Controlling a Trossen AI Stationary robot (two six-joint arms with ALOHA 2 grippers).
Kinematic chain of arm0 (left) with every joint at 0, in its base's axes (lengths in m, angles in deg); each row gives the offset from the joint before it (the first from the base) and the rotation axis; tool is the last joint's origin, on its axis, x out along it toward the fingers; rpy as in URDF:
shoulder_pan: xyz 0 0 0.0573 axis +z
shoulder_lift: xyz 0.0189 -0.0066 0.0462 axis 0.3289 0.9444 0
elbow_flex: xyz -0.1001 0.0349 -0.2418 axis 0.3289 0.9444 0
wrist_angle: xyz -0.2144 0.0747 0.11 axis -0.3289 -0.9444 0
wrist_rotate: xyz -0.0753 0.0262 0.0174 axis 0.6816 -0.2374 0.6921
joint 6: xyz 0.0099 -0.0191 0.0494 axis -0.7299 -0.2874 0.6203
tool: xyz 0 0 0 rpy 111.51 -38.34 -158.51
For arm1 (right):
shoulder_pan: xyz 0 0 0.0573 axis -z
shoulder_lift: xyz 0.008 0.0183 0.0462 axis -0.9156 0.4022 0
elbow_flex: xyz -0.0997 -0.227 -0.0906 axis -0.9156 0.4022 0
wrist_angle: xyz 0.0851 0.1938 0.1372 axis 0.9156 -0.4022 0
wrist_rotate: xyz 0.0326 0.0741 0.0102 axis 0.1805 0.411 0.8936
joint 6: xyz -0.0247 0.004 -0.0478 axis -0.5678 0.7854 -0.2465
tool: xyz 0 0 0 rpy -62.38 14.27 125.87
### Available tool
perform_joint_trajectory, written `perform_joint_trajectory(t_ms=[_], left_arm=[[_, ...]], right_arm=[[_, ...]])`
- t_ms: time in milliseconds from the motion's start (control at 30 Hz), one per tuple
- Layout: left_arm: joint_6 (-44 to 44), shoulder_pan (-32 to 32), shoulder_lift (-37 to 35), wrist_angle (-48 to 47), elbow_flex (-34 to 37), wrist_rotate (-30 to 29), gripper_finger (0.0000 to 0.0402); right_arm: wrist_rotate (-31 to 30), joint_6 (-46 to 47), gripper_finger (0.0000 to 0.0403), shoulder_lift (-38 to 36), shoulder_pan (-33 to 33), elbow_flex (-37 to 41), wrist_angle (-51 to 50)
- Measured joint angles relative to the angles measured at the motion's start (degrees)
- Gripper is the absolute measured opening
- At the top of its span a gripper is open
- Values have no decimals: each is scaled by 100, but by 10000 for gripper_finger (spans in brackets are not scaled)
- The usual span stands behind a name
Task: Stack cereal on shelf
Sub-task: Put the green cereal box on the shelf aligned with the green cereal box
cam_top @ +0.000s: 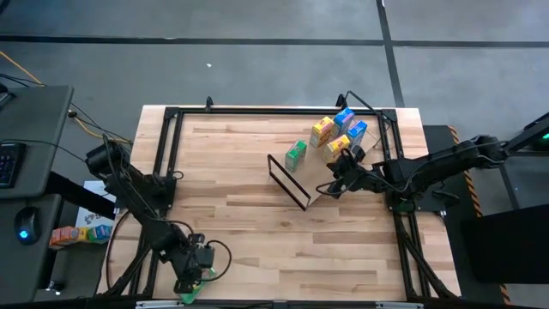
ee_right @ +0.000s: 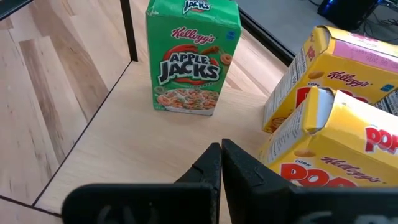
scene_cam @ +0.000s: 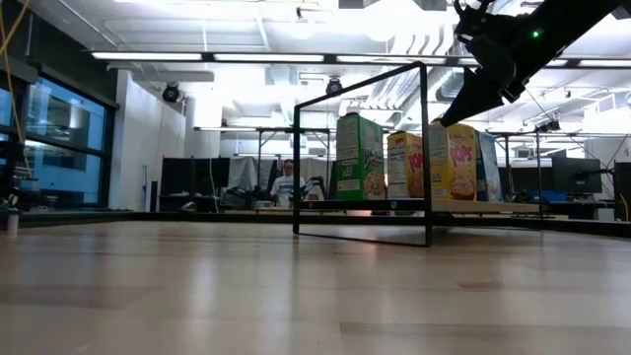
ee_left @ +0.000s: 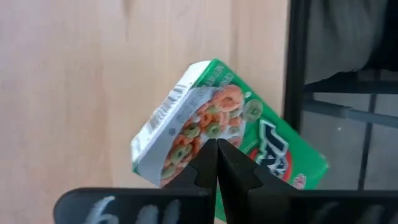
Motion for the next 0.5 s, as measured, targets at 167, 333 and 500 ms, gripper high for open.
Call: perform_joint_trajectory(t_ms=[167, 333, 500], left_arm=[[551, 298, -17, -153, 79, -160, 0], [2008, 904, -21, -136, 106, -328, 0], [3836, 1678, -9, 10, 114, -633, 0]], right_arm=[[-18, 0, 0, 0, 0, 0, 0], [-22, 2, 0, 0, 0, 0, 0], [-22, 2, 0, 0, 0, 0, 0]])
